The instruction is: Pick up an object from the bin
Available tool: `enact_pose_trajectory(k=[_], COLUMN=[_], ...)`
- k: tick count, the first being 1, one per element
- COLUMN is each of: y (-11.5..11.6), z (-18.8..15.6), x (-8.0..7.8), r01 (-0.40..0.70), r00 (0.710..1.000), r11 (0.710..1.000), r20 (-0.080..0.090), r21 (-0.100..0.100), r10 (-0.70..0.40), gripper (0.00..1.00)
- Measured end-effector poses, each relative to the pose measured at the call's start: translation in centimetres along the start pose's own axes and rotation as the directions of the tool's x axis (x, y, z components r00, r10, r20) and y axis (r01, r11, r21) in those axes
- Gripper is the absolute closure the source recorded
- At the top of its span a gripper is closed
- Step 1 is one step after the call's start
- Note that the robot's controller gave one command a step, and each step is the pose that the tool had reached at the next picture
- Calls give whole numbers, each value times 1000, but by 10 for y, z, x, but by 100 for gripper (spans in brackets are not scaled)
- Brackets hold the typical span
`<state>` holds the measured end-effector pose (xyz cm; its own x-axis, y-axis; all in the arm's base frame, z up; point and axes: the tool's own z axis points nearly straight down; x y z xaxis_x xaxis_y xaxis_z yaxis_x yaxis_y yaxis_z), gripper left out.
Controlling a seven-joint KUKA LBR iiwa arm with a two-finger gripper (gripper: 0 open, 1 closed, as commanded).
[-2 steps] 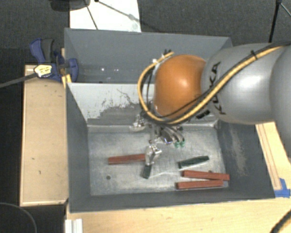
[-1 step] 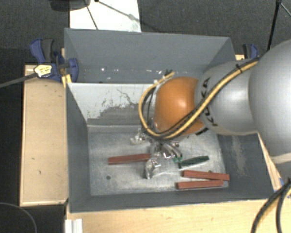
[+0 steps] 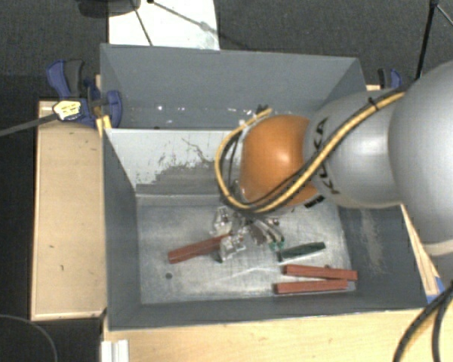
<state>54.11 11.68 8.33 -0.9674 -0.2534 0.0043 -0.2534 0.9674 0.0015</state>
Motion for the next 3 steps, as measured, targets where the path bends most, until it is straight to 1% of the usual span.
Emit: enact_pose_trajectory(k=[3], y=[0], z=[-5], x=[1], r01=[-2], r00=[1000], r11=[1000], r20=[1], r21=[0], r10=[2], gripper=[100])
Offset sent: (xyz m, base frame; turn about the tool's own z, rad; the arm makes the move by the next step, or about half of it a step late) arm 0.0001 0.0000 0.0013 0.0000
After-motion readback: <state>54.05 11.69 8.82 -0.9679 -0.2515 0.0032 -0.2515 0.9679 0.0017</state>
